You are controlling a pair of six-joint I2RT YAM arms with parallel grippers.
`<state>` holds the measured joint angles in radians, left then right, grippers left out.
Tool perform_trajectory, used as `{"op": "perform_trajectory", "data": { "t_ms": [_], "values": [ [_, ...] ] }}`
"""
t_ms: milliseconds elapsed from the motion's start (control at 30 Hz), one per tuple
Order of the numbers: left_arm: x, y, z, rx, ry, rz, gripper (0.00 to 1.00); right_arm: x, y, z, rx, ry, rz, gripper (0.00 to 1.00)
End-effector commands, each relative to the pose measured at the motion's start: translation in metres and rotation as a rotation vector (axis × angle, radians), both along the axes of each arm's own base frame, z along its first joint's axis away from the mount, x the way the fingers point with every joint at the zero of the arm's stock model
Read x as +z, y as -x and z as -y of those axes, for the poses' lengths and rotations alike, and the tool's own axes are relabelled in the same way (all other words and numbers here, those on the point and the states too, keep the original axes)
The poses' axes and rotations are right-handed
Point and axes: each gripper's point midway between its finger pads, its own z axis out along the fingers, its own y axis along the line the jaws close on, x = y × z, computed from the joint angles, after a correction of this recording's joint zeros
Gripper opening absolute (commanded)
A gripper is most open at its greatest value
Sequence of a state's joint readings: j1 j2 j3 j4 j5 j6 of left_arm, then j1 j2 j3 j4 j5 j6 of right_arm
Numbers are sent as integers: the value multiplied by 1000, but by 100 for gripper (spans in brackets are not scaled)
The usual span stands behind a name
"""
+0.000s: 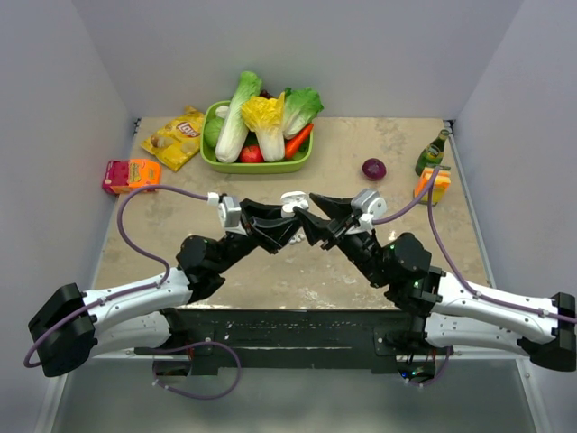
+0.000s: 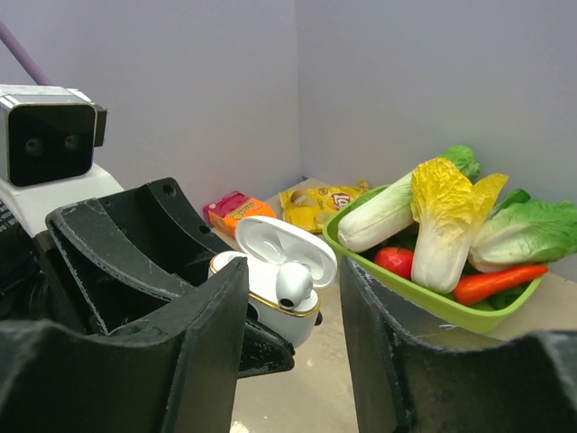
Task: Insert the wireless bluetooth earbuds into the charging case
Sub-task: Place the earbud in the charging case.
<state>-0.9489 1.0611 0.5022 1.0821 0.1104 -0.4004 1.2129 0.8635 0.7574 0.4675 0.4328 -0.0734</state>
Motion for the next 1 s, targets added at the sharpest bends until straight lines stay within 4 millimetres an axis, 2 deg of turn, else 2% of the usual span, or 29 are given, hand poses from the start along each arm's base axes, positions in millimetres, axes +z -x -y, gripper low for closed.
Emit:
{"op": "perform_trajectory", "data": {
  "t_ms": [0,233,433,567,767,933,967],
  "values": [
    [38,6,-13,11,109,89,0,9,-5,6,-43,-36,-47,54],
    [35,6,-13,17,107,87,0,39,0,15,-23,-150,-85,66],
    [33,6,-13,15,107,87,0,50,2,20,-18,-189,-109,72],
    [33,7,-13,12,110,93,0,55,2,21,-17,-208,-122,74],
    [30,7,-14,14,108,92,0,64,3,35,-38,-260,-146,76],
    [27,8,-14,13,100,99,0,61,-2,54,-103,-285,-173,75],
    [27,9,-15,14,102,102,0,54,-3,54,-118,-251,-188,75]
  ]
}}
